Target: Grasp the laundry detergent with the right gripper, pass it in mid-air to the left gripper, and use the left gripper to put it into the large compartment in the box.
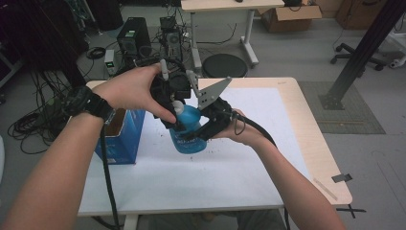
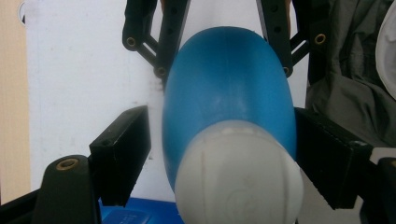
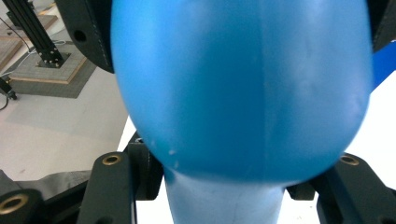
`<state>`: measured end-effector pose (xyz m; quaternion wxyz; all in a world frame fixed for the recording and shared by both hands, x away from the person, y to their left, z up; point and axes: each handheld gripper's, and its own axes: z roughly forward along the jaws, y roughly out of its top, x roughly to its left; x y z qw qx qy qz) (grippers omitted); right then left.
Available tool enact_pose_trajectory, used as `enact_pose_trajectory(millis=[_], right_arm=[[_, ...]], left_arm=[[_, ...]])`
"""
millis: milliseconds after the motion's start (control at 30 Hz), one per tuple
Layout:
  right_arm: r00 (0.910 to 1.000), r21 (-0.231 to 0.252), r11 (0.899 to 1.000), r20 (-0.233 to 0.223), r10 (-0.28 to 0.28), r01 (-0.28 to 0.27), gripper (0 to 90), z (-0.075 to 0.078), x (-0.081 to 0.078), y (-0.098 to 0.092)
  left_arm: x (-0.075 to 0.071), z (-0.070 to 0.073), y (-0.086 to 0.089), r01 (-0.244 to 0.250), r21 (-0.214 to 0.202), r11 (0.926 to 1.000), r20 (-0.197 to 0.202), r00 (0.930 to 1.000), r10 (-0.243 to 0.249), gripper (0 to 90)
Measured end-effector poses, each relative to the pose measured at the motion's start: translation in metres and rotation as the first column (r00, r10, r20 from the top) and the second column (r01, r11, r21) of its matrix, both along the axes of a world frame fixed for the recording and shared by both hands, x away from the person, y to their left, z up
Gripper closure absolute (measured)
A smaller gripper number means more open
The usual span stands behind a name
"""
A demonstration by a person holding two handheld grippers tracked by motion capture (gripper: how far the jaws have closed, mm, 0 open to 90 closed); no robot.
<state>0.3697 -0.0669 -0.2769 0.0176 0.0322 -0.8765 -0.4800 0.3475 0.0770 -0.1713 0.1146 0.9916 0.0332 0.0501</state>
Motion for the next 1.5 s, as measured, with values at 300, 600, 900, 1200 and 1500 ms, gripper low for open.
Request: enact_pose_trajectory(millis=[300, 600, 900, 1200, 1500], right_arm=[[1.0000, 0.002, 1.000, 0.002, -0.003, 0.003, 43.1, 0.0002, 0.0001, -0.0003], [0.9999, 0.002, 1.000, -0.007, -0.009, 0.009, 43.0, -0.0022, 0.0004, -0.0006], [0.9999, 0.005, 1.000, -0.006, -0.012, 0.012, 43.0, -0.0019, 0.0004, -0.0014], [0.9998, 0.005, 1.000, -0.012, -0.016, 0.016, 43.0, -0.0023, 0.0003, -0.0005], [0.9997, 0.008, 1.000, -0.019, -0.016, 0.016, 42.7, -0.0020, 0.0006, -0.0011]], left_arm=[[0.0004, -0.0006, -0.0010, 0.002, 0.001, 1.0000, -0.003, 1.0000, -0.002, 27.0], [0.0000, -0.0020, -0.0029, 0.004, 0.011, 0.9999, -0.003, 1.0000, -0.004, 30.2], [-0.0001, -0.0018, -0.0040, 0.005, 0.013, 0.9999, -0.002, 1.0000, -0.005, 32.8], [-0.0003, -0.0016, -0.0039, -0.001, 0.017, 0.9999, -0.001, 1.0000, 0.001, 37.3], [0.0001, 0.0004, -0.0055, -0.024, 0.018, 0.9996, -0.010, 0.9997, 0.024, 38.0]])
